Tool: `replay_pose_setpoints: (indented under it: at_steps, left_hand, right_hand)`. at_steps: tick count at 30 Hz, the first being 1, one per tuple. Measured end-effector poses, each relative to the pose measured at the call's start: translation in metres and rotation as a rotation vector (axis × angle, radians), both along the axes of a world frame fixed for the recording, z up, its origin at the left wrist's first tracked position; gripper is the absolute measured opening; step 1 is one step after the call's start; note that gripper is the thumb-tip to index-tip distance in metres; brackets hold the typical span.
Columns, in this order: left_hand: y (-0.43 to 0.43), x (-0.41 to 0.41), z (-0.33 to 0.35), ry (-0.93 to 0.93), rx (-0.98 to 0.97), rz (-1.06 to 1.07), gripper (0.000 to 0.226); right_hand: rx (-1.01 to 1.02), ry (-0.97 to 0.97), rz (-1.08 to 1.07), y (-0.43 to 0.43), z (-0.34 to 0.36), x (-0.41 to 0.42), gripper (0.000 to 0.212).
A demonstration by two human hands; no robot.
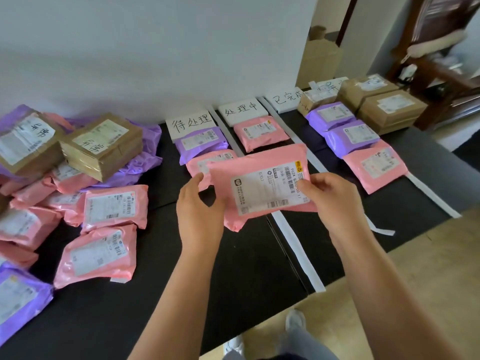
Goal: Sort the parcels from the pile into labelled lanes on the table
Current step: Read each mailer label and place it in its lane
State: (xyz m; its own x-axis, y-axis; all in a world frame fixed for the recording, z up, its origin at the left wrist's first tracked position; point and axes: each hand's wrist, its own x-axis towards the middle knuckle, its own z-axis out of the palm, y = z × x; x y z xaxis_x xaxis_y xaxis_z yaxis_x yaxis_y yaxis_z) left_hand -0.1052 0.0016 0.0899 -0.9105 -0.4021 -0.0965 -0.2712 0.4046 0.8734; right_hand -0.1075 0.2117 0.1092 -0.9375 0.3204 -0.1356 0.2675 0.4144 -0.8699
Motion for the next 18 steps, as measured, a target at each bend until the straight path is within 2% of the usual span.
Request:
replay_pose_setpoints:
  at_steps: [5,11,18]
  left_hand:
    - [0.036,-0.022,-0.022,-0.172,0.094,-0.135,0.04]
    - [0.092,-0.06,-0.043,-0.215,0.064,-0.083,0.03]
    - [0.15,-0.12,-0.071,-0.308,0.012,-0.075,0.023]
  right_hand:
    - [-0.053,-0.063,-0.026,0.034,-0.022,-0.026,0.008]
    - [-0.03,-0.07,-0.014,0.089,-0.049,-0.081,0.016]
    - [0.093,-0.104,0.114,0.139,-0.092,-0.148,0.01]
